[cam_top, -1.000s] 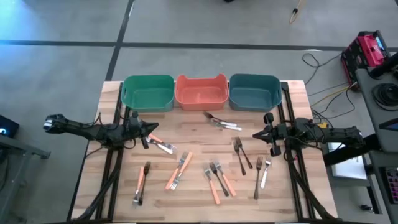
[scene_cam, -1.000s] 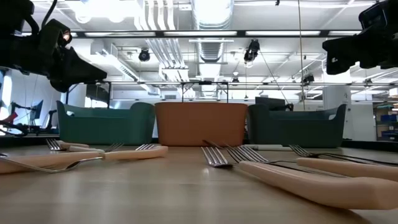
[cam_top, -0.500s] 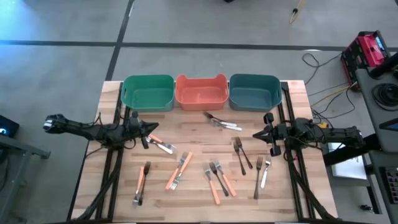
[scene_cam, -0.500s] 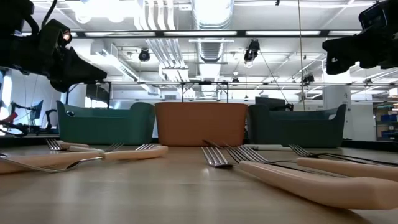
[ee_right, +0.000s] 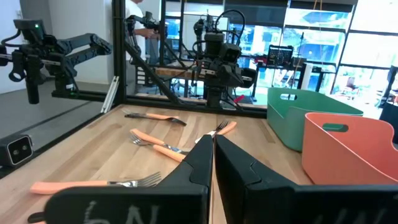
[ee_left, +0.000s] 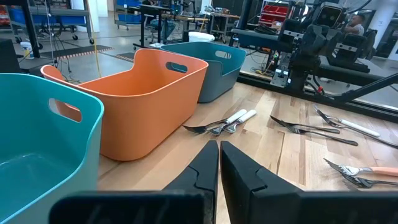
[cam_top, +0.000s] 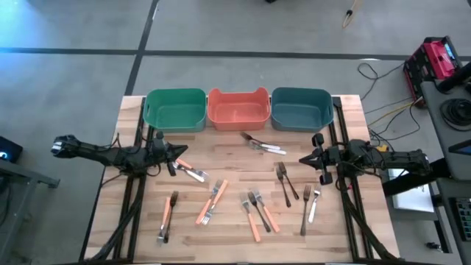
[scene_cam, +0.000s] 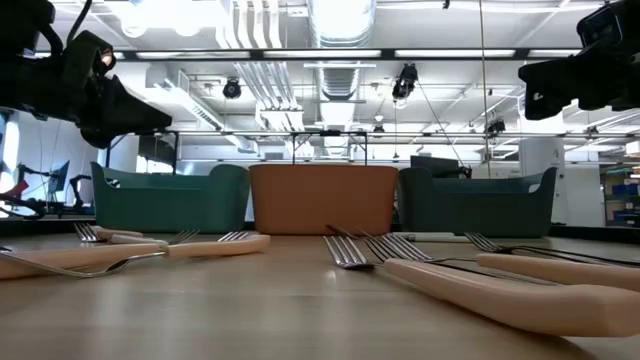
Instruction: Sort silverware by color (type)
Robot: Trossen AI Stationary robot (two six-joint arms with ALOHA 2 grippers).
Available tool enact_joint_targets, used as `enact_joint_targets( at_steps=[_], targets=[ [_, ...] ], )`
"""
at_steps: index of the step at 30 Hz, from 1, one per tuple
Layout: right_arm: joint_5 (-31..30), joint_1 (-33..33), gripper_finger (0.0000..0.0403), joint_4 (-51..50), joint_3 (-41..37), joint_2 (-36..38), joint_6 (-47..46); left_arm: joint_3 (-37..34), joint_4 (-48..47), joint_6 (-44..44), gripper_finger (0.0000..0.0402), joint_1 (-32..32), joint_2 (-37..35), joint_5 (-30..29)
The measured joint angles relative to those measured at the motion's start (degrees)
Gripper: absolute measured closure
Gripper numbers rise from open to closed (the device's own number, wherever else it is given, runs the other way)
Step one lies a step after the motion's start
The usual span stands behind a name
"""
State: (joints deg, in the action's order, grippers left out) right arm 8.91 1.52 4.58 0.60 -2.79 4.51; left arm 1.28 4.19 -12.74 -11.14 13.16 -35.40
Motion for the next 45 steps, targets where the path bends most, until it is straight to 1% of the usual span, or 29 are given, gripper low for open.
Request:
enact_joint_targets(
  at_steps=[30,32,33,35,37,38,40,45],
  targets=[
    [0.01,0.00,0.0394,0.55,-0.01,0.00,-0.58,0.00,0.01,-0.01,0.0401,-0.01,0.01,0.00],
    [0.02,0.00,0.0394,0.67,0.00,0.00,-3.65,0.00,0.01,-0.01,0.0401,-0.02,-0.01,0.00],
    [0.04,0.00,0.0394,0.85,-0.02,0.00,-6.86,0.00,0.01,-0.01,0.0401,-0.02,0.00,0.00],
    [-0.32,0.00,0.0394,0.95,-0.01,0.00,-17.31,0.00,0.01,-0.01,0.0401,0.00,0.00,0.00],
    [-3.29,0.00,0.0394,1.95,0.00,0.00,-22.75,0.00,0.01,-0.01,0.0401,-0.02,0.01,0.00],
    [-4.33,0.02,0.0394,2.56,-0.02,0.00,-23.55,0.00,0.01,0.00,0.0401,0.00,0.01,0.00],
    [-4.48,0.02,0.0394,4.45,-0.01,-0.03,-24.02,-0.02,0.01,0.00,0.0401,-0.01,0.01,0.00],
    [-4.59,0.02,0.0394,14.23,-0.02,-1.06,-23.39,0.00,0.01,0.29,0.0401,-0.01,0.01,-0.09]
  ],
)
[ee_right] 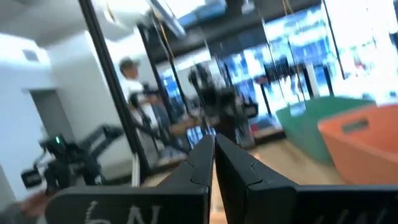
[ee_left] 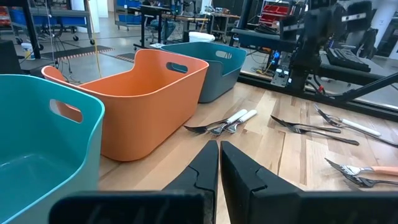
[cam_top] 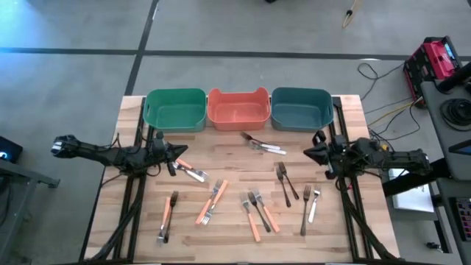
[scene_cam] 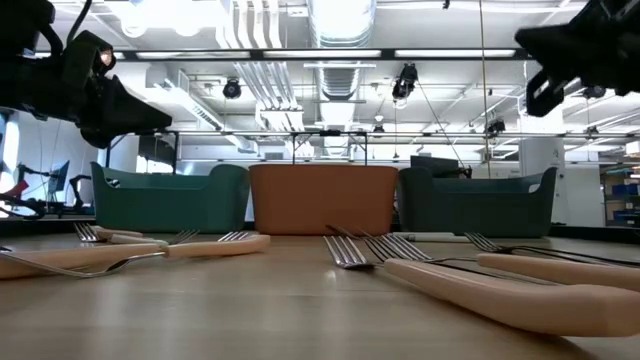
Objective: Sort silverware by color (type)
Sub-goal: Put the black fork into the orange bin
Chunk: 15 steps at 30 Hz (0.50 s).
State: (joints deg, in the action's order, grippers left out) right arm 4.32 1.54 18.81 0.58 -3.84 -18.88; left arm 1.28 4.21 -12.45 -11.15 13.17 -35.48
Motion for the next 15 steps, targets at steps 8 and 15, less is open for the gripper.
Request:
enact_joint_targets(
  at_steps=[8,15],
  targets=[
    [-7.90,0.00,0.0394,9.47,0.15,-7.92,0.38,-0.02,13.45,-7.95,0.0401,0.00,0.02,-0.20],
    [-13.75,0.00,0.0394,8.95,6.22,-19.31,2.38,-0.02,34.00,6.07,0.0401,-0.01,0.00,-1.00]
  ],
)
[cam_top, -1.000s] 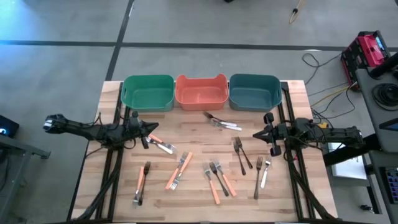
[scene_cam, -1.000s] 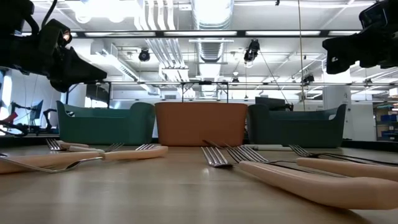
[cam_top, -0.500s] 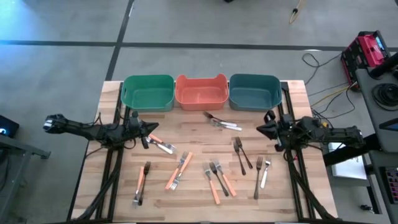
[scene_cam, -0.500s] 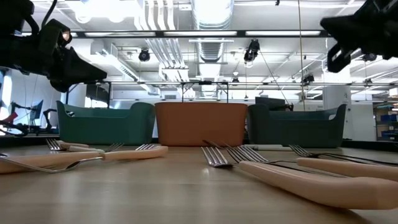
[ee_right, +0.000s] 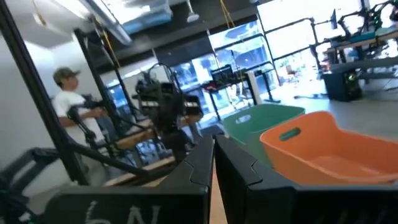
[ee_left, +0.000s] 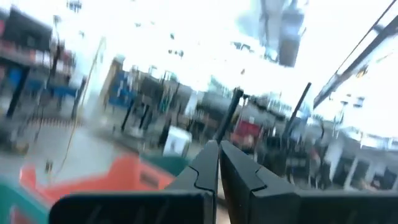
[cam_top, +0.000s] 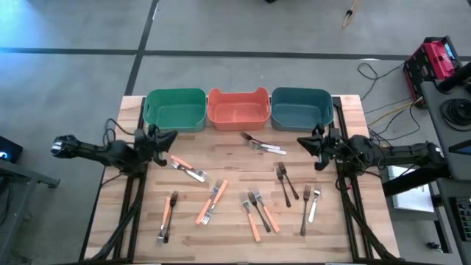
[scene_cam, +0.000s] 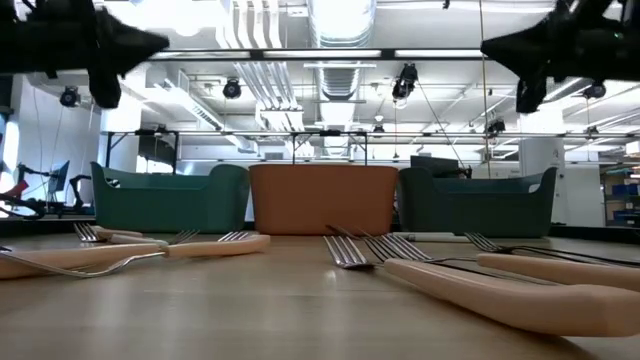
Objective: Sort silverware by color (type)
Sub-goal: Put the black fork into the orange bin
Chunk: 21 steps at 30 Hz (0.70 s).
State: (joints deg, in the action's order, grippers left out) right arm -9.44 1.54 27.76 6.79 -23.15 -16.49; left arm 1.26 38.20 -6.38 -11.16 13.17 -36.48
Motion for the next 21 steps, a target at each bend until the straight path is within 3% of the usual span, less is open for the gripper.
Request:
enact_joint_targets(
  at_steps=[6,12,16,21],
  targets=[
    [-1.15,0.00,0.0394,-2.96,8.41,-8.38,3.67,0.00,9.07,4.43,0.0401,0.00,0.00,0.58],
    [-1.15,0.00,0.0394,-15.73,18.78,-15.20,3.54,0.01,9.25,9.79,0.0401,0.01,0.08,1.46],
    [-1.14,0.00,0.0394,-23.46,24.98,-20.34,3.66,2.59,6.79,14.67,0.0401,0.00,1.21,3.25],
    [-1.17,0.00,0.0394,-25.74,31.63,-26.56,5.61,9.44,-1.36,23.53,0.0401,0.00,5.15,5.54]
  ],
)
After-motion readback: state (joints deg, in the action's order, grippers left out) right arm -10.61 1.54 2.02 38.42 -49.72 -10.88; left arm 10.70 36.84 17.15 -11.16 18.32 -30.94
